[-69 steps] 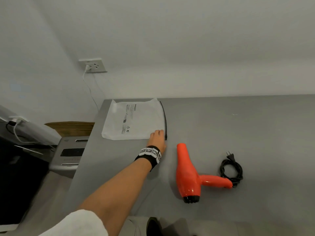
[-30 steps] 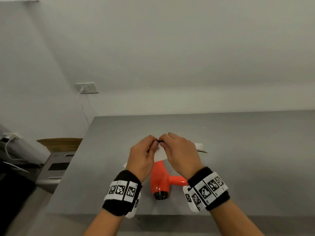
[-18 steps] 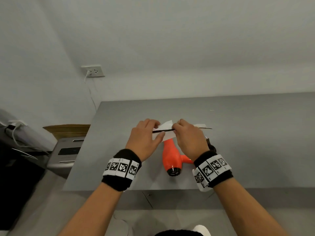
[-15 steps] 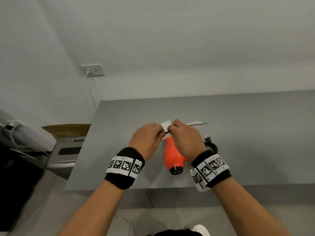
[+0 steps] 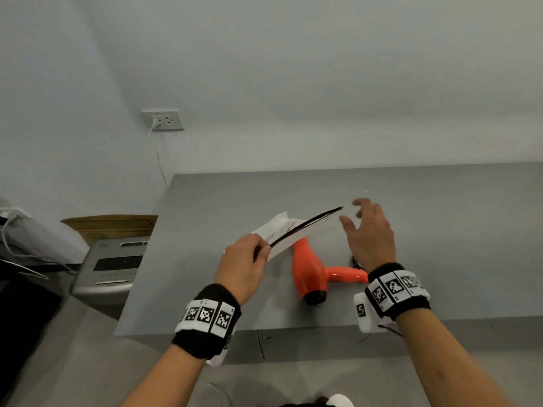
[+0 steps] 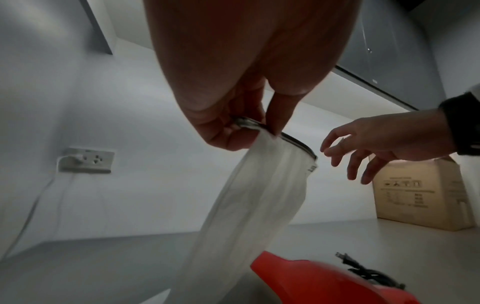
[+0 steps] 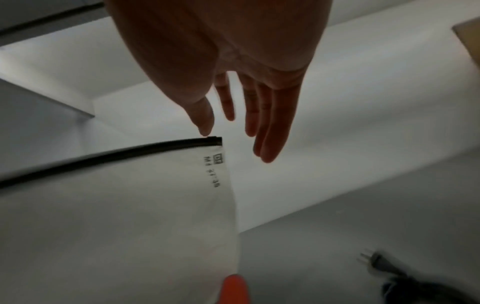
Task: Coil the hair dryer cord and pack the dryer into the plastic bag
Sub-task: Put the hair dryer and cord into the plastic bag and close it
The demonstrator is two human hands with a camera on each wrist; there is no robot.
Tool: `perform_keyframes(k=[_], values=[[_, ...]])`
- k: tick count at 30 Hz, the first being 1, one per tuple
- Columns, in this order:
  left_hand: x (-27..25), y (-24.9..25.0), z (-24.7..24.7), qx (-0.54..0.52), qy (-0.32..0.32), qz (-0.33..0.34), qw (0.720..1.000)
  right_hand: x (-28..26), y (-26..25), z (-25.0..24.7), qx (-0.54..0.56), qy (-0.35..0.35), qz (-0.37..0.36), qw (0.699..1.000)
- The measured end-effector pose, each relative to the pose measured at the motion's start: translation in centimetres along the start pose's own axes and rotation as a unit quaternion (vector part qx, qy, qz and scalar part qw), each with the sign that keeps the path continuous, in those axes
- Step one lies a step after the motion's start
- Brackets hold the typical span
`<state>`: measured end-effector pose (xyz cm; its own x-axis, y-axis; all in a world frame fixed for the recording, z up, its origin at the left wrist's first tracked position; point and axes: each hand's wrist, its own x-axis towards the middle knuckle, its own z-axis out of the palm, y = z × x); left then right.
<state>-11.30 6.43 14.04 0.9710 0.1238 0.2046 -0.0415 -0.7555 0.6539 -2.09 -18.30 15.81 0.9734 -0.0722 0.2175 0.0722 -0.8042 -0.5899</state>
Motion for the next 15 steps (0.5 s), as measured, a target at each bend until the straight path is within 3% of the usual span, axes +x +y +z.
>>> perform_keyframes(k=[1,3,5,8,11,13,15], values=[[-0.2,0.2,0.2,-0.029,0.003,-0.016,0.999,-0.6,-1.0,0.4,0.092,-0.039,0.056,0.993],[-0.7,0.9,1.0,-0.087,-0.019,-0.033,0.995,-2.5,-2.8,1.7,0.272,-0.173,0.151,0.934],[-1.3,1.6,2.0,-0.125,-0.066,-0.039,0.989,-4.5,-3.8,3.5,0.347,-0.243,0.154,0.892],[-1.5,1.9,2.8,-0.2,-0.123,-0.07,0.969,-5.8,-3.7,5.0,0.325,-0.242,0.068,0.912],[-0.6,1.4,2.6,-0.285,-0.143,-0.131,0.939,-5.8,-3.2,5.1,0.324,-0.259,0.029,0.91],[0.1,1.2,2.6,-0.299,-0.158,-0.138,0.931,-5.9,-3.1,4.8,0.351,-0.268,0.024,0.897],[0.5,1.3,2.6,-0.3,-0.169,-0.13,0.93,-6.1,-3.1,4.6,0.412,-0.286,0.049,0.864]])
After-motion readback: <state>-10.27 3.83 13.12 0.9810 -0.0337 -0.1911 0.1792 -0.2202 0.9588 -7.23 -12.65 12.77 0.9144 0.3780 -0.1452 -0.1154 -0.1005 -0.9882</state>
